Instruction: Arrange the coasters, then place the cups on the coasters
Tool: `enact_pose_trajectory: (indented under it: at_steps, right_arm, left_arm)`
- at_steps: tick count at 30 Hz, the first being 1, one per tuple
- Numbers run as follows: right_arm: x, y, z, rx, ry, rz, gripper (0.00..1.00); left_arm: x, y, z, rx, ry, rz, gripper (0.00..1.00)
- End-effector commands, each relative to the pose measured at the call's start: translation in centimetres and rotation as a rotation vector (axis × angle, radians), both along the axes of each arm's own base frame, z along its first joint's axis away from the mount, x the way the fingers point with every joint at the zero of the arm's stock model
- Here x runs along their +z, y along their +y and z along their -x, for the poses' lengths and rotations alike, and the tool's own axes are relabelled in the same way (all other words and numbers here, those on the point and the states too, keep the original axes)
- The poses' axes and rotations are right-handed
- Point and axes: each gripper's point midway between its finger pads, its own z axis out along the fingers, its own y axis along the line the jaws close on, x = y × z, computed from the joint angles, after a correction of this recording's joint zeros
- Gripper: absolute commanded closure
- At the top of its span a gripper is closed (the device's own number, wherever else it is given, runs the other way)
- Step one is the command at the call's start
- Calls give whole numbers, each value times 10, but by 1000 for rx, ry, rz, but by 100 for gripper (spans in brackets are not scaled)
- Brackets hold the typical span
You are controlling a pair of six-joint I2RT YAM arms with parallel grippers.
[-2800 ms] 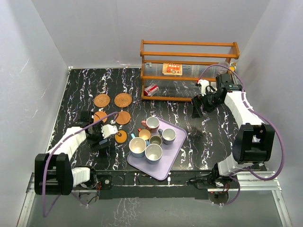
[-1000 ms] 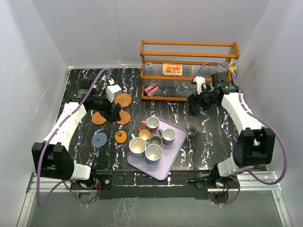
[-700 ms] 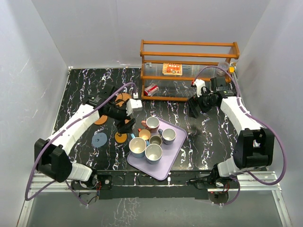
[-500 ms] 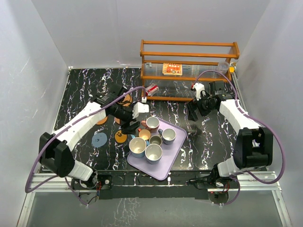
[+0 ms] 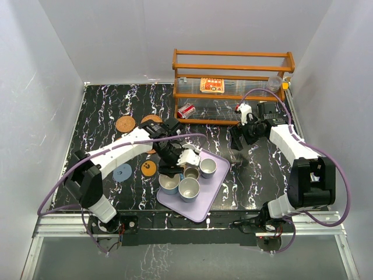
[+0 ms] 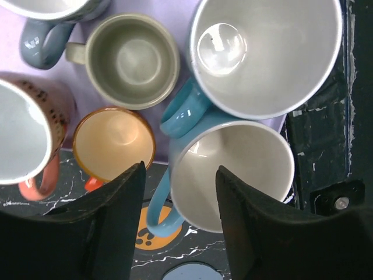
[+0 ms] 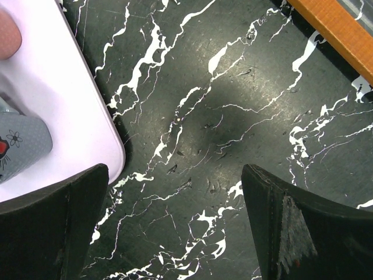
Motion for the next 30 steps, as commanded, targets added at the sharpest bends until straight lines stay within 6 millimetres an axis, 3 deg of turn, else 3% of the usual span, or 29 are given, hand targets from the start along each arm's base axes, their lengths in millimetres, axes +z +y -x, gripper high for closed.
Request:
enact_pose_trajectory:
  at_steps: [1, 8, 16, 27, 30]
  right_arm:
    - [17, 6, -9, 9, -75, -27, 2]
    - [15, 5, -7, 10, -67, -26, 2]
    - [10, 5, -8, 8, -49, -23, 2]
    - [6, 3, -8, 2, -37, -13, 2]
    - [6, 2, -8, -3, -37, -9, 2]
  left_arm:
    - [1, 0, 4, -73, -30, -40, 52]
    - [-11, 2, 7, -104, -44, -101, 66]
    - [-12, 5, 10, -99, -48, -131, 83]
    - [16, 21, 12, -73, -44, -208, 100]
    - [28, 23, 14, -55, -46, -210, 100]
